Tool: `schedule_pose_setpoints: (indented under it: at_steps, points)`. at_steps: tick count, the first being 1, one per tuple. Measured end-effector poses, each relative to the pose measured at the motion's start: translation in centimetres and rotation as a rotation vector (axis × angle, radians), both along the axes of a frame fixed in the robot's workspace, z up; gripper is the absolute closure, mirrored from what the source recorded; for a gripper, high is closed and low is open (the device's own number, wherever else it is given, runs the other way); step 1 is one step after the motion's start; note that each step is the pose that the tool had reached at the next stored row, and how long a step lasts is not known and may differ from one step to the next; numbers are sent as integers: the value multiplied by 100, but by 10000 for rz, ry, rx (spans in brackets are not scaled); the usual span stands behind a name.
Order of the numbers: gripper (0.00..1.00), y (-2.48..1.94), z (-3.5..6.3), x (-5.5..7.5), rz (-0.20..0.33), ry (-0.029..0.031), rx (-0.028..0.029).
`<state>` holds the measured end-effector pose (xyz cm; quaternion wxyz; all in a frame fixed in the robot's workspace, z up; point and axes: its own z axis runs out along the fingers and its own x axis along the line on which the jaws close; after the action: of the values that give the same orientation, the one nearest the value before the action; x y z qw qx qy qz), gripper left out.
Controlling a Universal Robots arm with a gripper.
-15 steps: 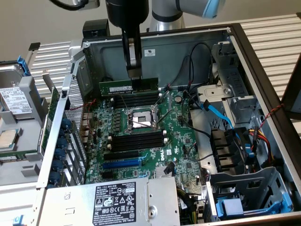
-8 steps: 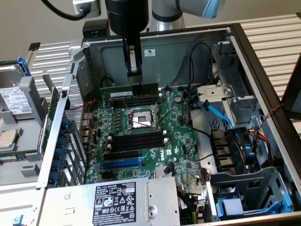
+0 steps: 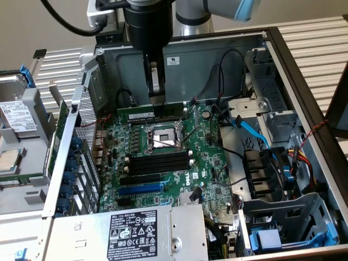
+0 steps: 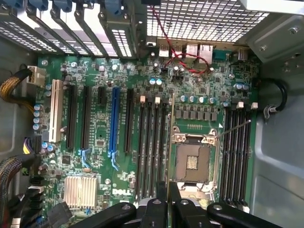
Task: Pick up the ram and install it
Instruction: 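Insert the ram into the slot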
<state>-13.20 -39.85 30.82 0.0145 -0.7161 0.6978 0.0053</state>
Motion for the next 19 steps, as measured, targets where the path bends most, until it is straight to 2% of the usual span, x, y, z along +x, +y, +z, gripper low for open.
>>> schedule_pose_setpoints:
  at_steps: [9,14,19]
  points:
    - [86,-78,-126,5,3,0,0]
    - [86,-90,-215,7,2,0,-1]
    - [86,-92,-298,16,9,0,-28]
